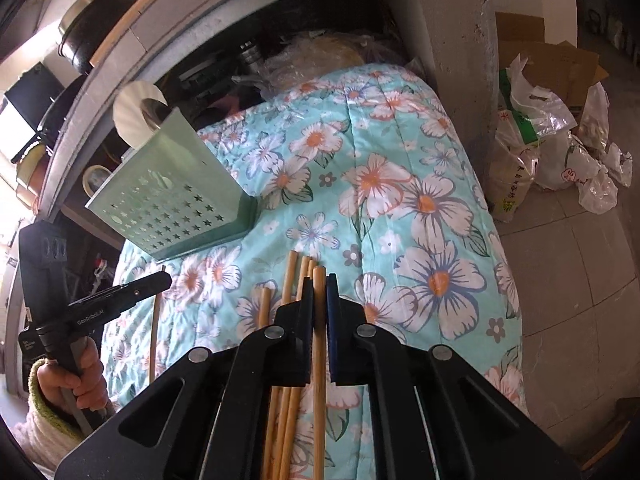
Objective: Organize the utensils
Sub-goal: 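Lift a chopstick with the left tool while the right tool lifts its chopstick toward the holder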
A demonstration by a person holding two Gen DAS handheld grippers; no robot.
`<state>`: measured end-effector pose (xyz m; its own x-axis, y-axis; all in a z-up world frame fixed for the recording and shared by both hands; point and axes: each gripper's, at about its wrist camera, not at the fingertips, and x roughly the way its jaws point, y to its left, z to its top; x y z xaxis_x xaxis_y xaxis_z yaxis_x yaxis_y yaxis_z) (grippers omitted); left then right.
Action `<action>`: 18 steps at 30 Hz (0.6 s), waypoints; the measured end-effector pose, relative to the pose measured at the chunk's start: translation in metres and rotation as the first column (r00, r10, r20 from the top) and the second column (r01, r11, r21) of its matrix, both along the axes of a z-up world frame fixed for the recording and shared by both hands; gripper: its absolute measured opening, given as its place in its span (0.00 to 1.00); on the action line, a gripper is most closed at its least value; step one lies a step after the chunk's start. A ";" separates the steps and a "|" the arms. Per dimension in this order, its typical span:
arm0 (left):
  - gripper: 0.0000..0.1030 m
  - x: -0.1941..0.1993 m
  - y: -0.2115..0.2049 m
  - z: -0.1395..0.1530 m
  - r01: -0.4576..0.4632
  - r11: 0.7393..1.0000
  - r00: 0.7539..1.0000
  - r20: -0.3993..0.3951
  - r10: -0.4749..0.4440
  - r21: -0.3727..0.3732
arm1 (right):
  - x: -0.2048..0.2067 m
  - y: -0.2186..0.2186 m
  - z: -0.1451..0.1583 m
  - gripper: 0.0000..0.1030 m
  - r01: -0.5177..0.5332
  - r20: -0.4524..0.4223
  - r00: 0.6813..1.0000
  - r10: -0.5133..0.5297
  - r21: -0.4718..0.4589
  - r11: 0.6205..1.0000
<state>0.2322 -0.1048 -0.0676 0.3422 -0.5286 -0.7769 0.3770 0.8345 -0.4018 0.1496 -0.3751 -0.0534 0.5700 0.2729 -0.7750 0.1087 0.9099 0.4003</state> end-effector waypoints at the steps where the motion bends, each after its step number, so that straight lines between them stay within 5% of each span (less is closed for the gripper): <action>1: 0.04 -0.004 0.006 0.007 -0.002 1.000 1.000 0.008 0.002 -0.015 | -0.003 0.000 0.008 0.06 -0.003 0.018 1.000 0.003 0.012 1.000; 11: 0.04 -0.038 0.057 0.084 -0.007 0.993 0.991 0.133 0.023 -0.120 | -0.030 0.018 0.105 0.06 -0.085 0.253 0.965 0.072 0.042 0.995; 18: 0.04 -0.054 0.096 0.143 -0.041 0.981 0.964 0.250 0.089 -0.192 | -0.033 0.037 0.141 0.06 -0.130 0.348 0.930 0.115 0.018 0.991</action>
